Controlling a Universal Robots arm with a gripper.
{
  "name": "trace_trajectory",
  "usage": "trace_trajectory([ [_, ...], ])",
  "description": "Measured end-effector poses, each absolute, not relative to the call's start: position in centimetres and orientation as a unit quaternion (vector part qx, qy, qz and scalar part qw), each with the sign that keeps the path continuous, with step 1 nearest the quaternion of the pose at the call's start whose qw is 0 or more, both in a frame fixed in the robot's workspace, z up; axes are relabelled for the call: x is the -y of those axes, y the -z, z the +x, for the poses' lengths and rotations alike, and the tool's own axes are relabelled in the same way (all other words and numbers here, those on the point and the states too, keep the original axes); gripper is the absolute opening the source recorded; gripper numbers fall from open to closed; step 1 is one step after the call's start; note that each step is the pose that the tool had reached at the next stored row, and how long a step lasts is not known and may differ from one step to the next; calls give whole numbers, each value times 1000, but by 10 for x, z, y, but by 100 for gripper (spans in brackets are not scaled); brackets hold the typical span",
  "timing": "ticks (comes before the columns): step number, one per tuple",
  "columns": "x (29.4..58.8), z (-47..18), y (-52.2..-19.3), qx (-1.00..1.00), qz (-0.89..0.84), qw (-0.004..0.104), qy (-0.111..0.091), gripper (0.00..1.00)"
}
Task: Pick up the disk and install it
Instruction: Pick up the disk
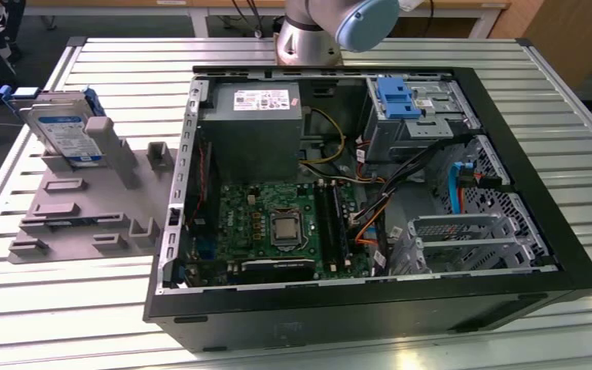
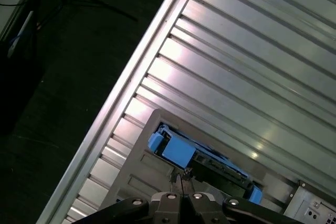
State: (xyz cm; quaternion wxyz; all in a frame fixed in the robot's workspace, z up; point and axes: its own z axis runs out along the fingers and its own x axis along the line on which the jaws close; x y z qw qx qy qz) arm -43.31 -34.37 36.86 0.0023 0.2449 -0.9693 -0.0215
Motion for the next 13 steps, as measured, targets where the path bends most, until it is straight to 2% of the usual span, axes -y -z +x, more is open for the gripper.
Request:
trace_trajectory([
  [13,344,-433,-369,973,228,2,22,11],
])
